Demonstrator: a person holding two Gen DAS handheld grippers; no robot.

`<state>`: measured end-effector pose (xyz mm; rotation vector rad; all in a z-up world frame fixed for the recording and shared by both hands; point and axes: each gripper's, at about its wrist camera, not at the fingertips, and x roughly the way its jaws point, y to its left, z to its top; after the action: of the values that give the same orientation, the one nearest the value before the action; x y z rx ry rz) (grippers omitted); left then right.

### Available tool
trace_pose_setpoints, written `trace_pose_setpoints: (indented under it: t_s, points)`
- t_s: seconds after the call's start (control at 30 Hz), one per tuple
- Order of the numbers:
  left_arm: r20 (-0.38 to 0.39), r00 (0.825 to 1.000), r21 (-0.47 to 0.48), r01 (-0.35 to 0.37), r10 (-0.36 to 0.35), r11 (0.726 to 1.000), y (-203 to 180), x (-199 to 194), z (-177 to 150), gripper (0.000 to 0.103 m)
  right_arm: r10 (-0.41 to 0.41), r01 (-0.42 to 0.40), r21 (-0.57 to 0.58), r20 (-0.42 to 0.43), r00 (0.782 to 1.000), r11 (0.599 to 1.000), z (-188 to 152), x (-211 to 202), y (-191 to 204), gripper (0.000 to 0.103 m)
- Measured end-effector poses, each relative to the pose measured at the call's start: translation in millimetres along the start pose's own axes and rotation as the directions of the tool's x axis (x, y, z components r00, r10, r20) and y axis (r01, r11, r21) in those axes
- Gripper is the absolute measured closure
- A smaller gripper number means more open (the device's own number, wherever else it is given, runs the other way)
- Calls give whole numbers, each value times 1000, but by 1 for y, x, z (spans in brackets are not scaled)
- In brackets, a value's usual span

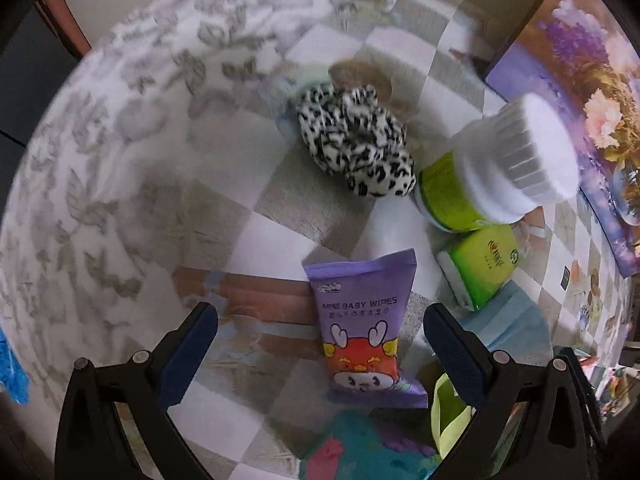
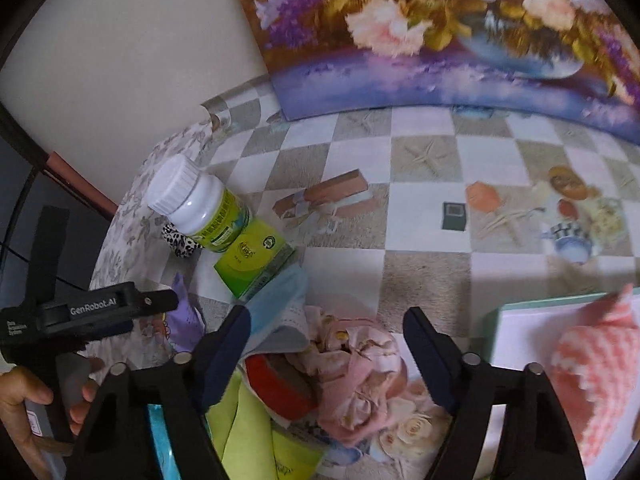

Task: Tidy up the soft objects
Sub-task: 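Grasp the purple baby-wipes packet with the left tool while the right tool grasps the blue packet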

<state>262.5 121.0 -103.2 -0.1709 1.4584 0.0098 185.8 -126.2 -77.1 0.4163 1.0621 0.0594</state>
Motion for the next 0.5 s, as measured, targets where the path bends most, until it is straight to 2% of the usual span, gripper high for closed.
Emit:
trace_pose_setpoints:
  t_s: [0.3, 0.33, 0.43, 0.5]
  points:
    - [-18, 1000, 48, -19, 20, 999, -6, 18, 4, 2, 76, -76, 13, -26, 997, 997, 0, 20, 3, 62]
    - [-16, 1000, 58, -26, 26, 998, -8, 18, 5, 4, 83, -82, 11, -28, 996, 997, 0, 21, 4, 68]
    - [-27, 999, 95, -26, 29, 995, -19, 20, 7, 24, 105, -105, 12, -32, 994, 994, -1, 21, 4, 80]
    - [-26, 999, 112, -37, 40, 993, -23, 22, 7, 35, 115, -115, 14, -25, 993, 993, -1, 19, 5, 81]
